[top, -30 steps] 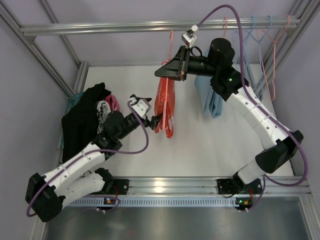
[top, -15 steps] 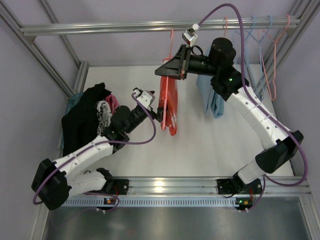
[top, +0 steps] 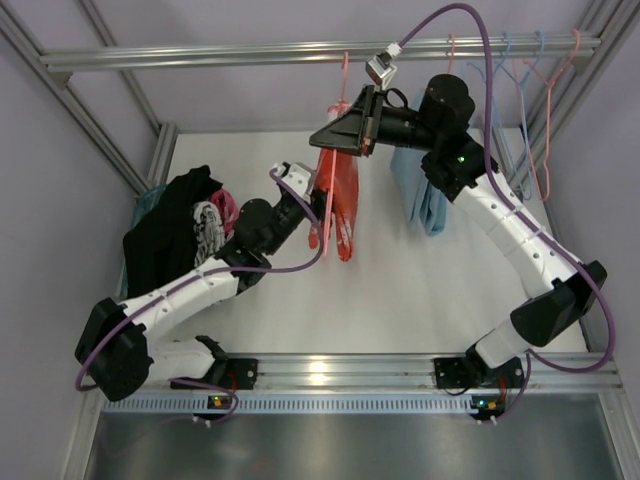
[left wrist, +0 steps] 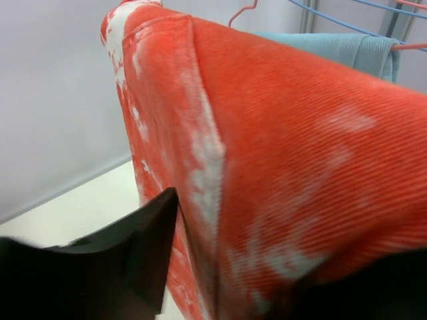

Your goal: Remove the trousers from the hanger

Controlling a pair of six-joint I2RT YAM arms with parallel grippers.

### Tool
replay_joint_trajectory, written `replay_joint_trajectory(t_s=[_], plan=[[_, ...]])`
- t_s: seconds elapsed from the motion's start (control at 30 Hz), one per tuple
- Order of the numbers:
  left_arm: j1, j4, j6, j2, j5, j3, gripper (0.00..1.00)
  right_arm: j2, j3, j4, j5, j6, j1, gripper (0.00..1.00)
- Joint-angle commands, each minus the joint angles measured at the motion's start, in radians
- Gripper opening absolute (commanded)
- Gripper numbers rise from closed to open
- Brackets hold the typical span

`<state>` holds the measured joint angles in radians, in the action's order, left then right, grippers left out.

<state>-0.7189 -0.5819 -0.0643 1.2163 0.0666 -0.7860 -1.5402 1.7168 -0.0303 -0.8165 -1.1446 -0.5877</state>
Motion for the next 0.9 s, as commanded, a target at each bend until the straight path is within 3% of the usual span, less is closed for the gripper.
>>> replay_joint_trajectory(t_s=[0.0,0.07,0.1,0.13,0.27,0.63,0.87], plan=[[0.004,-0.088,-0.032,0.006,0.056,-0.059,0.57,0.069,0.087,0.155,-0.050,-0.009,-0.021,0.00],[0.006,-0.088,-0.040,0.000,0.062,-0.059,0.41,0.077,0.083,0.144,-0.050,0.000,-0.021,0.00],[0.006,-0.088,-0.048,-0.003,0.073,-0.056,0.28,0.086,0.073,0.130,-0.046,0.017,-0.020,0.00],[0.006,-0.088,-0.052,-0.009,0.073,-0.055,0.27,0.092,0.067,0.124,-0.047,0.023,-0.017,0.00],[0.007,-0.020,-0.013,-0.066,0.102,-0.070,0.00,0.126,0.018,0.087,-0.042,0.068,0.003,0.00],[0.007,0.185,0.095,-0.190,0.093,-0.214,0.00,0.232,-0.264,-0.010,-0.032,0.194,0.098,0.00],[0.007,0.320,0.224,-0.172,0.096,-0.395,0.00,0.239,-0.397,-0.094,0.042,0.262,0.114,0.00]])
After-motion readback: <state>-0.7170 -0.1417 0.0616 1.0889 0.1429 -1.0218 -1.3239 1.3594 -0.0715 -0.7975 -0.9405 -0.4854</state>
